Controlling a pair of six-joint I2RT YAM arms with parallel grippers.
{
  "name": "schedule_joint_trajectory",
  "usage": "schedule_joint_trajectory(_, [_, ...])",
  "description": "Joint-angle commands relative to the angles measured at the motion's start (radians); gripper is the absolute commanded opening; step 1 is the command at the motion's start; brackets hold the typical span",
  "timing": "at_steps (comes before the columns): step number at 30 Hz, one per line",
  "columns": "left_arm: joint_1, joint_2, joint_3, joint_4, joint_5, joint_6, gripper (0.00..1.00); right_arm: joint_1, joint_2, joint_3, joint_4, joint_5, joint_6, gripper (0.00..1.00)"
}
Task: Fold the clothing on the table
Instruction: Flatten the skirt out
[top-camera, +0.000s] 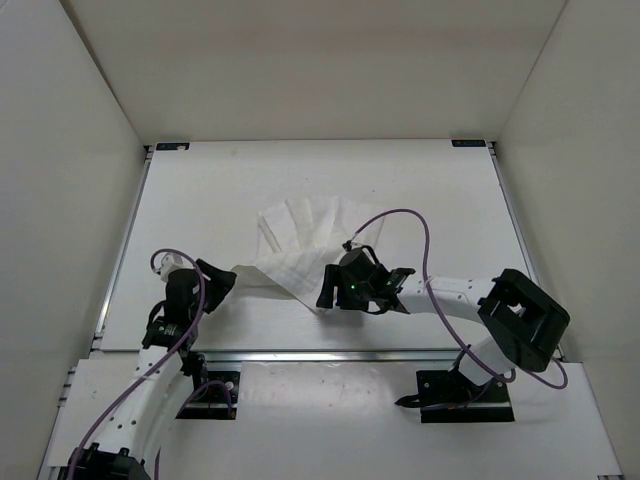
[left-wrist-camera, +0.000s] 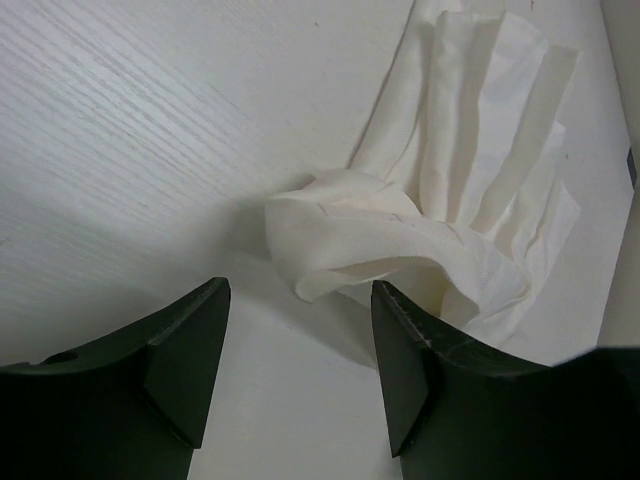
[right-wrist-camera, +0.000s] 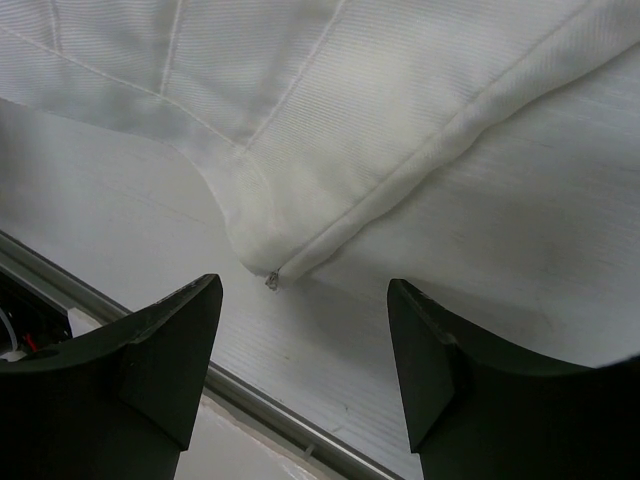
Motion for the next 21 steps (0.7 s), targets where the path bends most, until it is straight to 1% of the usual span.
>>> schedule_joint_trajectory(1, [0.01, -0.011, -0.035, 0.017, -0.056, -0.006, 0.69, 0.008, 0.008, 0.038, 0.036, 0.013, -0.004, 0.65])
schedule_joint_trajectory(3, [0.01, -0.012, -0.049, 0.042, -0.067, -0.017, 0.65, 0.011, 0.019, 0.037, 0.045, 0.011, -0.006, 0.65])
schedule_joint_trajectory(4, [0.013, -0.002, -0.055, 0.058, -0.078, -0.014, 0.62, 0.012, 0.021, 0.04, 0.045, 0.005, -0.001, 0.65])
schedule_joint_trajectory(5, [0.015, 0.0, -0.059, 0.08, -0.09, -0.012, 0.57, 0.008, 0.03, 0.043, 0.044, -0.001, -0.006, 0.65])
schedule_joint_trajectory(6, [0.018, 0.003, -0.062, 0.092, -0.09, -0.009, 0.48, 0.012, 0.036, 0.049, 0.048, -0.005, -0.004, 0.64])
schedule_joint_trajectory(7, [0.018, 0.009, -0.064, 0.118, -0.087, -0.008, 0.43, 0.009, 0.044, 0.052, 0.052, -0.008, -0.004, 0.65])
schedule_joint_trajectory(8, [0.016, 0.011, -0.067, 0.138, -0.09, -0.014, 0.32, 0.012, 0.045, 0.059, 0.049, -0.01, -0.006, 0.65])
schedule_joint_trajectory(9, [0.015, 0.014, -0.064, 0.151, -0.086, -0.016, 0.18, 0.015, 0.062, 0.075, 0.038, -0.01, -0.009, 0.64])
schedule_joint_trajectory(10, [0.007, 0.023, -0.059, 0.167, -0.083, -0.008, 0.02, 0.021, 0.079, 0.092, 0.024, -0.012, -0.006, 0.63])
schedule_joint_trajectory(11, [0.009, 0.028, -0.052, 0.168, -0.093, -0.014, 0.0, 0.021, 0.096, 0.101, 0.022, -0.01, -0.013, 0.62])
schedule_joint_trajectory(13, [0.004, 0.034, -0.043, 0.178, -0.087, 0.0, 0.0, 0.017, 0.122, 0.121, 0.01, -0.001, -0.007, 0.59])
schedule_joint_trajectory(14, [0.001, 0.035, -0.032, 0.172, -0.093, 0.01, 0.0, 0.014, 0.139, 0.13, 0.007, -0.005, -0.006, 0.53])
schedule_joint_trajectory(15, [-0.002, 0.035, -0.026, 0.172, -0.087, 0.011, 0.0, 0.005, 0.149, 0.133, 0.006, -0.005, -0.012, 0.46])
schedule_joint_trajectory(17, [-0.008, 0.035, -0.009, 0.167, -0.093, 0.033, 0.0, -0.009, 0.172, 0.158, -0.001, -0.019, -0.019, 0.22])
schedule_joint_trajectory(18, [-0.008, 0.037, 0.003, 0.163, -0.093, 0.04, 0.0, -0.014, 0.179, 0.174, -0.026, -0.018, -0.035, 0.07])
schedule_joint_trajectory(19, [-0.005, 0.035, 0.011, 0.16, -0.083, 0.046, 0.0, -0.009, 0.177, 0.187, -0.04, -0.013, -0.042, 0.0])
schedule_joint_trajectory(20, [-0.02, 0.055, 0.078, 0.155, -0.078, 0.107, 0.0, -0.027, 0.097, 0.208, -0.089, 0.01, -0.088, 0.0])
schedule_joint_trajectory(21, [-0.022, 0.072, 0.118, 0.154, -0.066, 0.139, 0.0, -0.041, 0.078, 0.222, -0.131, 0.011, -0.116, 0.0])
